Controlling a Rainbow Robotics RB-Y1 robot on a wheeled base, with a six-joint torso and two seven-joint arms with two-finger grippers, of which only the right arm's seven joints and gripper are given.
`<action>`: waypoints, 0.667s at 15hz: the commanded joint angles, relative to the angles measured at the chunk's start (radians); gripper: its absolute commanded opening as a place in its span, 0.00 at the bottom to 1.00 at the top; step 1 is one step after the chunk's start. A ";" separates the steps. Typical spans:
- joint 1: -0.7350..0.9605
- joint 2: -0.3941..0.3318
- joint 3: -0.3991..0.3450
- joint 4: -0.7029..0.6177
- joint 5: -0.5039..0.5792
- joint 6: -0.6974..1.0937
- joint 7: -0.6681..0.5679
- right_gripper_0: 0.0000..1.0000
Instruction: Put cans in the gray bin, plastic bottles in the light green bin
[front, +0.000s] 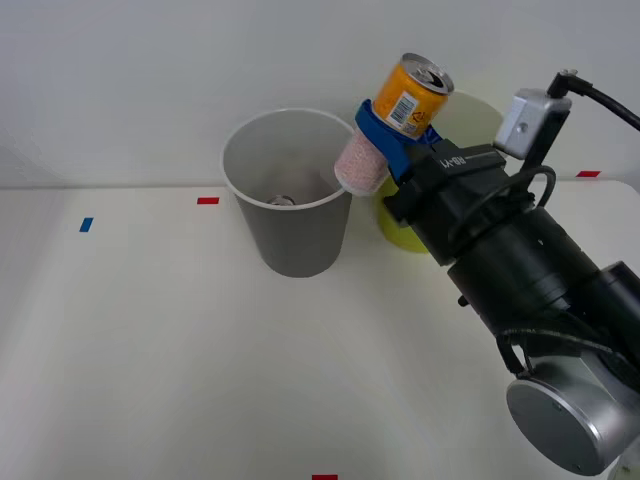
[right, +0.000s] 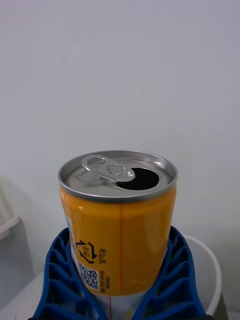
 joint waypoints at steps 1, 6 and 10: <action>-0.175 0.092 0.021 0.188 0.011 -0.017 0.009 0.00; -0.348 0.164 0.021 0.419 0.050 -0.062 0.046 0.00; -0.439 0.175 0.033 0.539 0.086 -0.062 0.135 0.00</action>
